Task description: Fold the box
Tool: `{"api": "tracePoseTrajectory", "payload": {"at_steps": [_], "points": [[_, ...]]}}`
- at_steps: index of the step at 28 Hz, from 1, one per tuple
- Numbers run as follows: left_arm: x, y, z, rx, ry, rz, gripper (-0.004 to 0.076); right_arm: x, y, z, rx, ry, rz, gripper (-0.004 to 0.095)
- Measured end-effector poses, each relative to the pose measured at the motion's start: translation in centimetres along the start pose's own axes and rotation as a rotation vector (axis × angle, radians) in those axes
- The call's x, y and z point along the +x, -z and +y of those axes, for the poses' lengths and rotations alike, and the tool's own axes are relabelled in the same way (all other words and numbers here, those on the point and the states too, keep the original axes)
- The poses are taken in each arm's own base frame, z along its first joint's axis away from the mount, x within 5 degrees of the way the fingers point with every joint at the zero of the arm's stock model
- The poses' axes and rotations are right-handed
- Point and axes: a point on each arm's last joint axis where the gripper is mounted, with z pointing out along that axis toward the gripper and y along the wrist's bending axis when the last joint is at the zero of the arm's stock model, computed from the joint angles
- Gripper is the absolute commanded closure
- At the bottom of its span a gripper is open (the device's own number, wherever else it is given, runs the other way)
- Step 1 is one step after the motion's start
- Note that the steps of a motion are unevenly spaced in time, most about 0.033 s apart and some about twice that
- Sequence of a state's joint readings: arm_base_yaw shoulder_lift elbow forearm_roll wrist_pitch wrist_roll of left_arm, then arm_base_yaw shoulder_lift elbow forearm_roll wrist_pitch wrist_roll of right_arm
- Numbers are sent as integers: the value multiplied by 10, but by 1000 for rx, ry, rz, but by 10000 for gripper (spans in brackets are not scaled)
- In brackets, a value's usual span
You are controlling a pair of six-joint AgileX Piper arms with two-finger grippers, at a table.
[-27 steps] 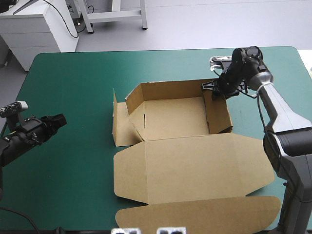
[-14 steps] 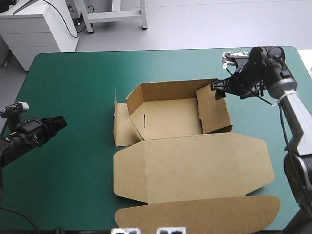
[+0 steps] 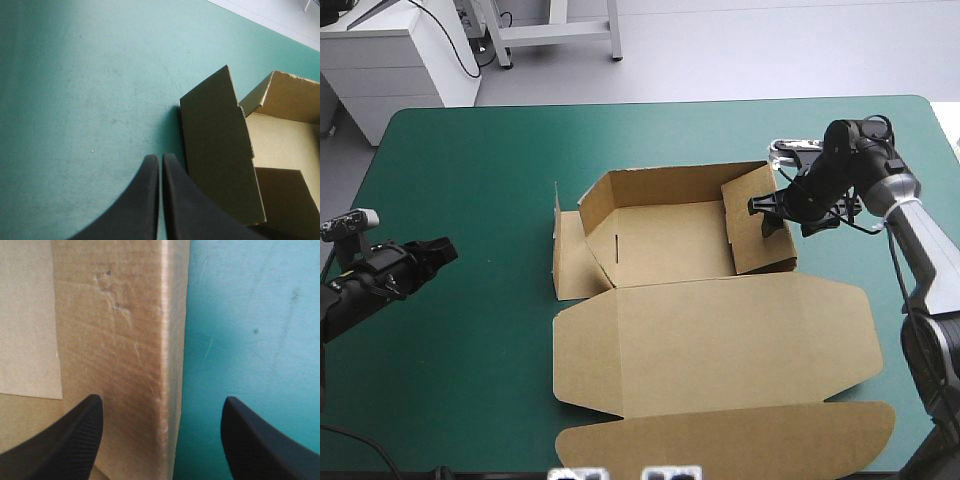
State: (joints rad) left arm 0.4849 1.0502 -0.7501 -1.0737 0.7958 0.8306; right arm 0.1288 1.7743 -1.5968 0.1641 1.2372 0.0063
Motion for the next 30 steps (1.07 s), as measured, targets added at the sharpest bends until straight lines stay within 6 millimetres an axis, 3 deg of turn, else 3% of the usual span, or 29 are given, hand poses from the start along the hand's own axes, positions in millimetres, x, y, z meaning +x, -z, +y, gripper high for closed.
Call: {"api": "tracePoseTrajectory", "payload": {"at_steps": [5,13,15,21,30], "points": [[0,0,0,-4,0,-3,717,-4,-20,-1,-14,1,45,328],[-2,0,2,-26,0,-24,717,-7,-35,-3,-21,1,78,349],[-2,0,3,-29,0,-27,717,-7,-37,-3,-23,8,81,441],[-3,0,3,-35,1,-33,717,-7,-37,-1,-42,85,79,928],[-4,-15,17,-53,45,-13,717,-8,-39,-2,-47,213,78,926]]}}
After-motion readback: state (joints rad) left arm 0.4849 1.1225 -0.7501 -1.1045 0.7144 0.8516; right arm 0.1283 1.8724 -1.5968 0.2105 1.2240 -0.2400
